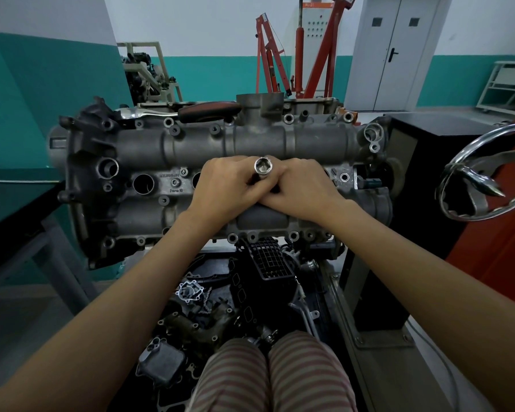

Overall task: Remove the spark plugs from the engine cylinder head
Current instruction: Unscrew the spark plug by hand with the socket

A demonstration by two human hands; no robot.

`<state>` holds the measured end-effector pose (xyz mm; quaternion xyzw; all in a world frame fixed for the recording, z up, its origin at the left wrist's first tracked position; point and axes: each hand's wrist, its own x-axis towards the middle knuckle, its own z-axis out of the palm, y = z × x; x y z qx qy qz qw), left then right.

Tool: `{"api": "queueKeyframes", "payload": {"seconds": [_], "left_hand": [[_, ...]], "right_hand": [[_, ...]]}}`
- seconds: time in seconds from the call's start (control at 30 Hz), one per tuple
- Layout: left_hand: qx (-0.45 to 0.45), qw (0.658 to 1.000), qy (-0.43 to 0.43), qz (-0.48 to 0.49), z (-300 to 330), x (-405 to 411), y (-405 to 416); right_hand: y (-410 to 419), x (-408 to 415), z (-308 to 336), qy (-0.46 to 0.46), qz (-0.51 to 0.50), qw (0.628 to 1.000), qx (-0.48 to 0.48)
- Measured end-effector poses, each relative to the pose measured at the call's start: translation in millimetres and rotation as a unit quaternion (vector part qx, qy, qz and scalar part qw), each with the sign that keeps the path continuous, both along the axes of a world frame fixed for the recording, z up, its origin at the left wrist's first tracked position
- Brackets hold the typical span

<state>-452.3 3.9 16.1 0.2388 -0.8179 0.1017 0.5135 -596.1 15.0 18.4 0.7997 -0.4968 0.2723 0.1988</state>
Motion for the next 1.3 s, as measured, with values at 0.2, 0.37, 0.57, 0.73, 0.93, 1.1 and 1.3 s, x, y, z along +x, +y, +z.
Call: {"api": "queueKeyframes", "payload": {"seconds": [0.2,0.37,0.57,0.73,0.93,1.1,1.3], "left_hand": [[-0.006,1.0,-0.003,-0.003,2.0,-0.1,4.6],[-0.029,0.998,-0.006,0.055,0.8,-0.3,3.3],[-0.007,1.0,0.004,0.019,0.4,-0.3,2.8],[-0.005,0.999,-0.016,0.031,2.6,0.1,6.2],[-0.006,0.999,-0.012,0.044,1.7,-0.2,4.1],[-0.007,1.0,-0.001,0.022,0.7,0.9,1.8],[-0.002,1.0,-0.016,0.016,2.1,0.1,6.3]], "right_hand": [[2.8,-0.9,4.9,-0.002,-0.001,1.0,0.016],[5.4,0.4,4.7,-0.013,-0.007,0.999,0.036],[5.2,-0.4,3.7,-0.042,0.002,0.999,0.029],[5.2,0.6,4.4,-0.01,0.009,1.0,0.022],[4.1,0.0,3.8,-0.01,-0.005,1.0,0.028],[3.8,-1.5,3.4,-0.029,0.005,0.999,0.026],[5.5,0.6,3.8,-0.009,0.013,1.0,0.014]]}}
